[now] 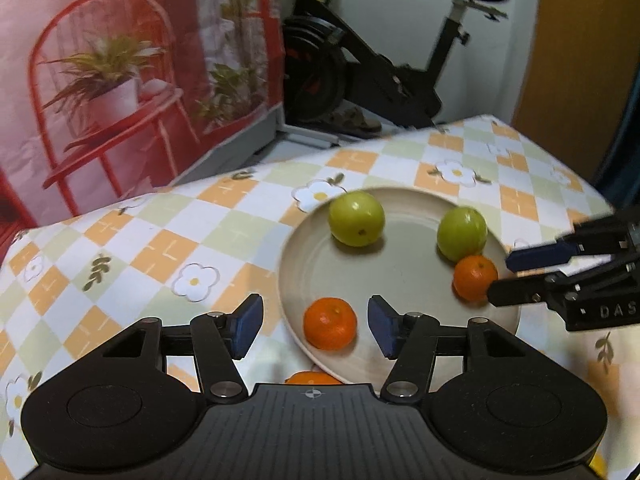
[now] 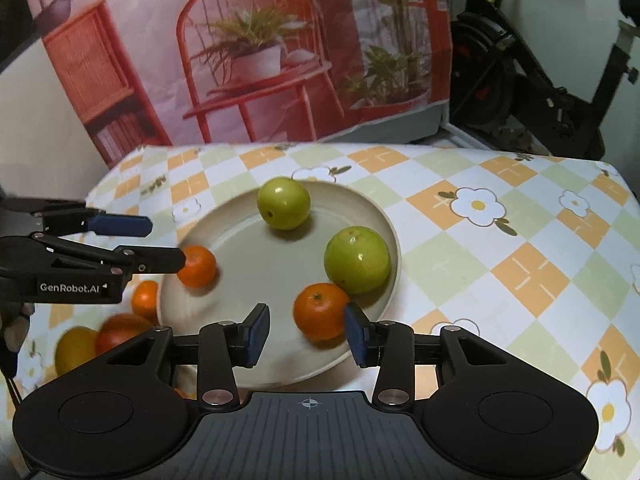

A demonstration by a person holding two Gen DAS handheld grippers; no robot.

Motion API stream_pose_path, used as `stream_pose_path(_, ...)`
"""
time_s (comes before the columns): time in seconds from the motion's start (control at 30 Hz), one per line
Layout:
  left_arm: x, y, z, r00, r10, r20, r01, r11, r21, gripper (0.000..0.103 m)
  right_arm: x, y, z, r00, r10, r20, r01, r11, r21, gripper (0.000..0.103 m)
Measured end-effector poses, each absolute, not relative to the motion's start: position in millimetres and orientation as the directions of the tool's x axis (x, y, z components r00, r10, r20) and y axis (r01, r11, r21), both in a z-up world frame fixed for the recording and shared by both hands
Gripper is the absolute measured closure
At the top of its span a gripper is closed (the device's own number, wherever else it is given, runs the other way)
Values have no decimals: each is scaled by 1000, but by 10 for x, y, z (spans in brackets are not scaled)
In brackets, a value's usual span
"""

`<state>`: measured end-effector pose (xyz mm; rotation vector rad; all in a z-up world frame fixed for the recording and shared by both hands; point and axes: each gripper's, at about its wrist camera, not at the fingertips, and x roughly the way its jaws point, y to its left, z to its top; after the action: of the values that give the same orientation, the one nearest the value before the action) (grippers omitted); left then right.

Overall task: Organize fruits
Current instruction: 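Open both grippers to release the orange and tangerine onto the plate, then move both tools back toward the fruit pile beside the plate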

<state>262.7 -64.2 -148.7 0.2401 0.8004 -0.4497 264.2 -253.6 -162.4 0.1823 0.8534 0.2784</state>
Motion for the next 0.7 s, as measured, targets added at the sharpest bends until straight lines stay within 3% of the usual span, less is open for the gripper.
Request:
stream_pose_path(0.27,2383,-429,-1255,666,-276,-693,352,936,-34,42,2391,-2646,-1473,683,323,-655,-118,934,337,63)
stream_pose_path(0.7,2019,-140,-861,794,-222,-566,235,971,-50,38,2168,-2532,-1083,705,306,-640,-193,951,242,63)
